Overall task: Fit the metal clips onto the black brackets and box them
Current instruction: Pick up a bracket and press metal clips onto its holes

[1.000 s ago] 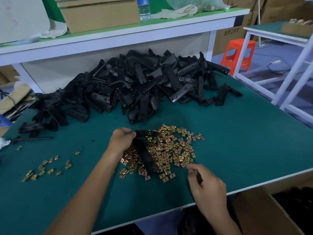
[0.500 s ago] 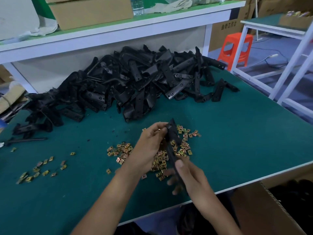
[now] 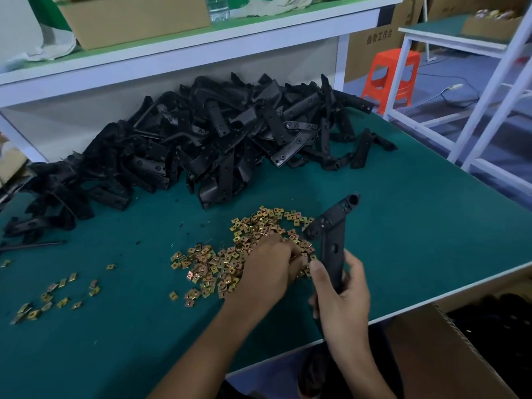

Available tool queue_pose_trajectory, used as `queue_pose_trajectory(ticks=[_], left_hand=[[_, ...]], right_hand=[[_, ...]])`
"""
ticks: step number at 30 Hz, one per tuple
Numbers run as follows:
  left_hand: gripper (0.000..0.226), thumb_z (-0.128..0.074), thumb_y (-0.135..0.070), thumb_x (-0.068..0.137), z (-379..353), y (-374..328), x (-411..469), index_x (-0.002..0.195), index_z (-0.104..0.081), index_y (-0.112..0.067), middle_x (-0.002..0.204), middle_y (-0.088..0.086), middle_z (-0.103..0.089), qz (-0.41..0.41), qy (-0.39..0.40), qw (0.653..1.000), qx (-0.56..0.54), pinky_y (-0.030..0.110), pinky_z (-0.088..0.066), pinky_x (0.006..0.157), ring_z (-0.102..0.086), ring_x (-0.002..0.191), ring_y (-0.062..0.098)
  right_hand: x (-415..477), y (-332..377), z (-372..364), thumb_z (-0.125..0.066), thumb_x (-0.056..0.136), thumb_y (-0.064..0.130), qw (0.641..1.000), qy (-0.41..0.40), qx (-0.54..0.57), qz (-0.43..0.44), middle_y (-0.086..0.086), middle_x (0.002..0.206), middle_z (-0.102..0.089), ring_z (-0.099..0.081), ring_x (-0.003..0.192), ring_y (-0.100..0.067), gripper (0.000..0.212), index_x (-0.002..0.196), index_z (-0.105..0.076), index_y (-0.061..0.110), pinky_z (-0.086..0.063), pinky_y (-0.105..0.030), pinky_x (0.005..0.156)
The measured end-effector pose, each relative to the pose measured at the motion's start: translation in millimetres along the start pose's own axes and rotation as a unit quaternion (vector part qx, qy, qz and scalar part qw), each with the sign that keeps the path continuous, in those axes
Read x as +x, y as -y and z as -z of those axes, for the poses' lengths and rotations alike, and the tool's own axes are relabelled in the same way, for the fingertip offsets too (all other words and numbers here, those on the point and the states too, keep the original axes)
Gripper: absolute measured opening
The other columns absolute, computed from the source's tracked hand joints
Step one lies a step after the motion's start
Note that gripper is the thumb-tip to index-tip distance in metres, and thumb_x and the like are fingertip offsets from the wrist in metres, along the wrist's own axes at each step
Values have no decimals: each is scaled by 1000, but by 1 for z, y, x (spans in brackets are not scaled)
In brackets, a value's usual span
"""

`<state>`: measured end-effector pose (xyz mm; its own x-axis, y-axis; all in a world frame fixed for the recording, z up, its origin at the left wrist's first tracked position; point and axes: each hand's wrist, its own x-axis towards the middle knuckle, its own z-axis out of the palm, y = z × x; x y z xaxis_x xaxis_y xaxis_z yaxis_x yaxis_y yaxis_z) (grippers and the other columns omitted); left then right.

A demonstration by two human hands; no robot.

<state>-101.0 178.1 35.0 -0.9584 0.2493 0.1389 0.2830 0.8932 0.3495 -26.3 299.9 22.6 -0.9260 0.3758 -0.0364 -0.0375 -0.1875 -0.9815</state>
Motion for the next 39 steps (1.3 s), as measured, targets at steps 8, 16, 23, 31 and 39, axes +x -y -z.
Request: queue_pose_trajectory(ticks=[8, 16, 23, 31, 39], left_hand=[[16, -65, -41, 93, 11, 5, 0, 83, -64, -30, 88, -10, -54, 26, 8, 997, -66, 30, -39, 66, -55, 83, 12], [32, -42, -33, 108, 10, 18, -12, 107, -68, -15, 106, 1, -58, -4, -52, 998, 47, 29, -41, 83, -53, 105, 20], [29, -62, -54, 90, 9, 6, -11, 94, -64, -26, 100, -6, -55, 7, 1, 1000, 12, 31, -37, 73, -47, 100, 14], [32, -59, -51, 96, 5, 16, -14, 112, -66, -24, 109, -2, -59, -5, -9, 1000, 27, 33, -44, 82, -52, 107, 18], [32, -46, -41, 105, 7, 15, -17, 108, -68, -18, 99, -3, -54, 8, -24, 999, 23, 31, -42, 78, -51, 102, 18]], right_hand=[[0, -5, 3, -73, 88, 42, 999, 26, -35, 11, 4, 78, -68, -59, 49, -15, 28, 110, -59, 50, -46, -28, 42], [1, -6, 4, -74, 84, 50, 997, 38, -62, 23, 2, 79, -68, -62, 51, -15, 28, 106, -58, 53, -47, -28, 42], [3, -8, 2, -74, 86, 39, 997, 24, -75, 17, 3, 78, -70, -61, 49, -14, 27, 104, -58, 51, -46, -28, 40], [2, -7, 4, -75, 89, 38, 996, 25, -79, 24, 1, 73, -67, -61, 48, -15, 26, 103, -58, 52, -46, -28, 40], [1, -5, 3, -75, 88, 38, 997, 27, -69, 21, 0, 72, -68, -59, 48, -15, 27, 102, -58, 53, -45, -28, 40]])
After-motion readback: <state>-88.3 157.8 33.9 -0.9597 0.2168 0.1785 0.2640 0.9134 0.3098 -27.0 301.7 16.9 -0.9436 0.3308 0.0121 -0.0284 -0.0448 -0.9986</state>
